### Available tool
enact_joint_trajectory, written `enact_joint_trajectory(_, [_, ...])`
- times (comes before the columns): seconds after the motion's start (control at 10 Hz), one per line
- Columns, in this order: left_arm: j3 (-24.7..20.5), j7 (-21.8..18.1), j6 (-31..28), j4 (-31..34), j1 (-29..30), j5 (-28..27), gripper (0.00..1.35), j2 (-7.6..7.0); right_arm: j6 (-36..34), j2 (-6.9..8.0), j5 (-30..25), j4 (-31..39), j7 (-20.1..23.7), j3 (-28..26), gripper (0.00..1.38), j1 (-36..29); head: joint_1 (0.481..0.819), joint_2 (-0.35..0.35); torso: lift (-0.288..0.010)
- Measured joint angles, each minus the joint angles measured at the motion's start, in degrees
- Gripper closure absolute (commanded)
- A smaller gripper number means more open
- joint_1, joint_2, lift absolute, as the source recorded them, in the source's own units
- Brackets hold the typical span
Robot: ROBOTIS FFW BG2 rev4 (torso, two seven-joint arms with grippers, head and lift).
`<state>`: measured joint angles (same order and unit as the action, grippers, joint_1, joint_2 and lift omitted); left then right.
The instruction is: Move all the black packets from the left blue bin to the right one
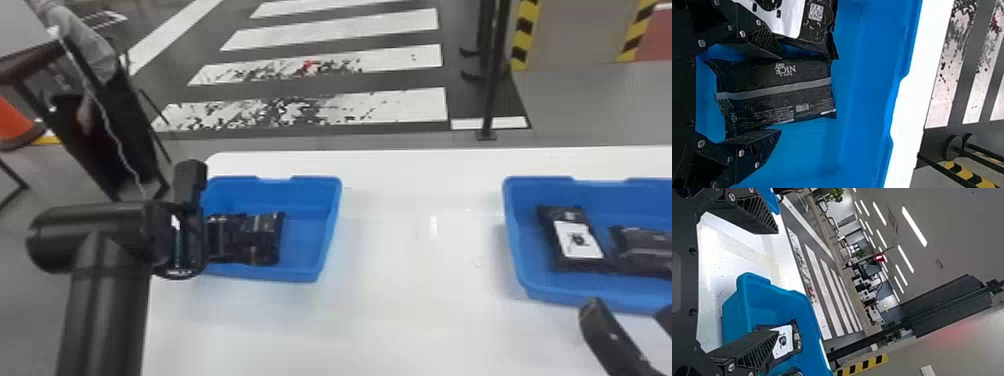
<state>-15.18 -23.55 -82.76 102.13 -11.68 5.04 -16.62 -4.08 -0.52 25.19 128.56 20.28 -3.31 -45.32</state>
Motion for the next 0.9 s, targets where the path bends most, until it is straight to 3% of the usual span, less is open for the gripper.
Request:
enact_joint_trajectory(0.1, [0.74,-0.16,0.18,-2.53,-1.23,0.52,1.03,-0.25,0.00,0.00,0.05,-0.10,0.08,0.00,0.12,0.11,0.695,0.255,-0.185])
enact_joint_trajectory(0.2, [1.85,-0.34,0.23,-3.85,-1.79,1.42,1.20,-0.71,0.00,-0.01,0.11,-0.20,0.12,0.00,0.12,0.17,0.695,0.245,-0.185])
enact_joint_trajectory(0.5, [2.44,-2.29,1.32,-1.07,-0.31,1.39,1.20,-1.16,0.00,-0.01,0.49,-0.50,0.38,0.00,0.12,0.23,0.695,0.234,-0.185])
enact_joint_trajectory(0.9, [0.00,-3.06,2.01,17.64,7.07,3.89,1.20,-1.21,0.00,-0.02,0.59,0.04,1.05,0.30,0.12,0.69,0.695,0.220,-0.185])
